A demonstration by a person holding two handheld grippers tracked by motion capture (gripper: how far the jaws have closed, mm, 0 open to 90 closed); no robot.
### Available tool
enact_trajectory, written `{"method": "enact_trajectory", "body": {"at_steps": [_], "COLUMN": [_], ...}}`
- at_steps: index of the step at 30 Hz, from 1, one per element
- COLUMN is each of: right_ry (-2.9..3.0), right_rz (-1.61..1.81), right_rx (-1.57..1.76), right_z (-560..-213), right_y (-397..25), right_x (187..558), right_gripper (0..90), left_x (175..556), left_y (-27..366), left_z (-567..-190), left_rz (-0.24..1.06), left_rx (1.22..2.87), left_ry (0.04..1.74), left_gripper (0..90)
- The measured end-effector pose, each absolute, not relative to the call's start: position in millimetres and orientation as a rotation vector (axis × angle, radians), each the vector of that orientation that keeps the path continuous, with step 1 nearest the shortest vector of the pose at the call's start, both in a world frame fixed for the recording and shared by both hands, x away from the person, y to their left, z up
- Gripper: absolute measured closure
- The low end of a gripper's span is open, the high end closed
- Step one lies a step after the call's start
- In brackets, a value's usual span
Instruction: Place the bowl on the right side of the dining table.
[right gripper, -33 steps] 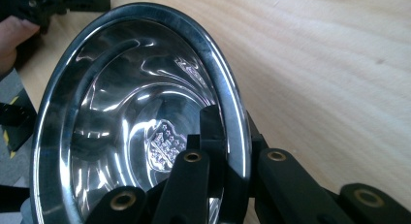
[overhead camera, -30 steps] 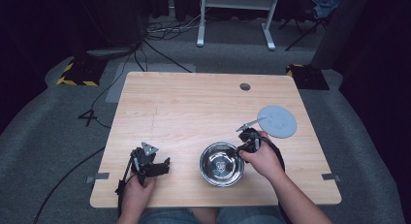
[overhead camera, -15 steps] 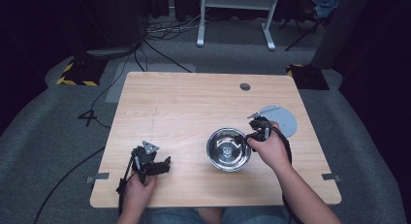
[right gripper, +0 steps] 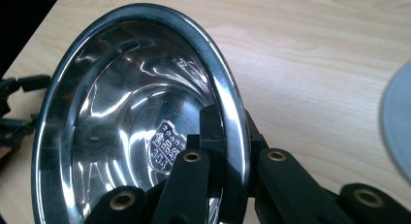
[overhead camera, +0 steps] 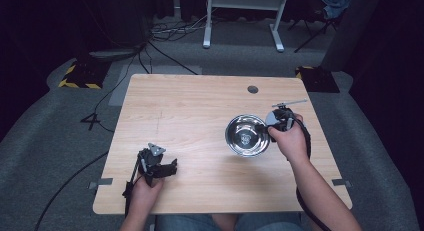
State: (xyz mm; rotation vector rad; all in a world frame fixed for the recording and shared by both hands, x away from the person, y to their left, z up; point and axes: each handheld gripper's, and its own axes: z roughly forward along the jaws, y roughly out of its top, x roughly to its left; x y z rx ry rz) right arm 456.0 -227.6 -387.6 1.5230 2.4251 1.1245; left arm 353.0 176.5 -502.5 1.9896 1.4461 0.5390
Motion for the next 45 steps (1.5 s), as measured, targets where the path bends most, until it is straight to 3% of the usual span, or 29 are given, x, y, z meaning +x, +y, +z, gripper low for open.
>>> {"method": "enact_trajectory", "body": {"at_steps": [27, 45], "right_ry": [2.022, 1.775], "right_rz": [1.118, 1.134], "right_rx": [1.814, 2.049], "right_z": [-356, -369], "right_y": [-298, -334], "right_x": [512, 525], "right_gripper": [86.3, 86.2], "left_x": [355, 352], "left_y": [176, 178], "left_z": [-502, -503], "left_rz": [0.535, 0.527], "left_rx": [1.987, 1.995], "left_ry": [1.444, 1.433], "left_gripper": [15.8, 15.8]}}
